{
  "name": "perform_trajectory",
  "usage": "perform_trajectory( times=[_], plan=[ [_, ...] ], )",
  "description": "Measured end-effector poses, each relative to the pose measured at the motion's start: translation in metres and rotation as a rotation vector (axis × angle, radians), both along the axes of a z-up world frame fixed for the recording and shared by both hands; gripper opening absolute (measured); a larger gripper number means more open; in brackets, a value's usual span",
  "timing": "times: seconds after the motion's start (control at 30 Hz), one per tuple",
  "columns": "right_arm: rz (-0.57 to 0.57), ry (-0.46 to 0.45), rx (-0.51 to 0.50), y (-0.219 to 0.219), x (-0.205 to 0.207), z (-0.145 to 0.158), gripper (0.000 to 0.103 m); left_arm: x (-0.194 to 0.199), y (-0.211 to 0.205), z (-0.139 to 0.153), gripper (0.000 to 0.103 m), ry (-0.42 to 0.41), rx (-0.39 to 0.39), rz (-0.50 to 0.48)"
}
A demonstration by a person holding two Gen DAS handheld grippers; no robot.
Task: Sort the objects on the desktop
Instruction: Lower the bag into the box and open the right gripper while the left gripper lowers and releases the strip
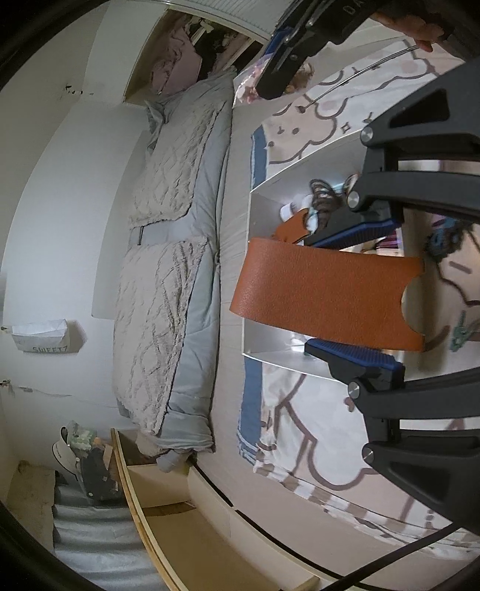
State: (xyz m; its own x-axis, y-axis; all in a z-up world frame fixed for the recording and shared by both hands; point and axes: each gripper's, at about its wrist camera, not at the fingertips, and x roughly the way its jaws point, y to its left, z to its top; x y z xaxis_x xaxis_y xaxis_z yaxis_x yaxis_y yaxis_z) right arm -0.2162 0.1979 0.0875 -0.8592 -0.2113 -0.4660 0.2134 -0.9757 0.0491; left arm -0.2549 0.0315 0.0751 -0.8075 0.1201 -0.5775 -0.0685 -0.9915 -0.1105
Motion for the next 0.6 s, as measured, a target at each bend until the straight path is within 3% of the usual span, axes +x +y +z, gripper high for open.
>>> perform_trajectory(
  times=[0.4, 0.6],
  plan=[
    [-0.024, -0.046, 0.076, 0.003, -0.08, -0.011, 0.039, -0.062, 0.005, -0.012, 0.048, -0.02, 0.037, -0.004],
    [-0.051, -0.092, 0.08, 0.013, -0.115, -0.03, 0.039, -0.085, 0.017, -0.021, 0.048, -0.027, -0.027, -0.008]
  ],
)
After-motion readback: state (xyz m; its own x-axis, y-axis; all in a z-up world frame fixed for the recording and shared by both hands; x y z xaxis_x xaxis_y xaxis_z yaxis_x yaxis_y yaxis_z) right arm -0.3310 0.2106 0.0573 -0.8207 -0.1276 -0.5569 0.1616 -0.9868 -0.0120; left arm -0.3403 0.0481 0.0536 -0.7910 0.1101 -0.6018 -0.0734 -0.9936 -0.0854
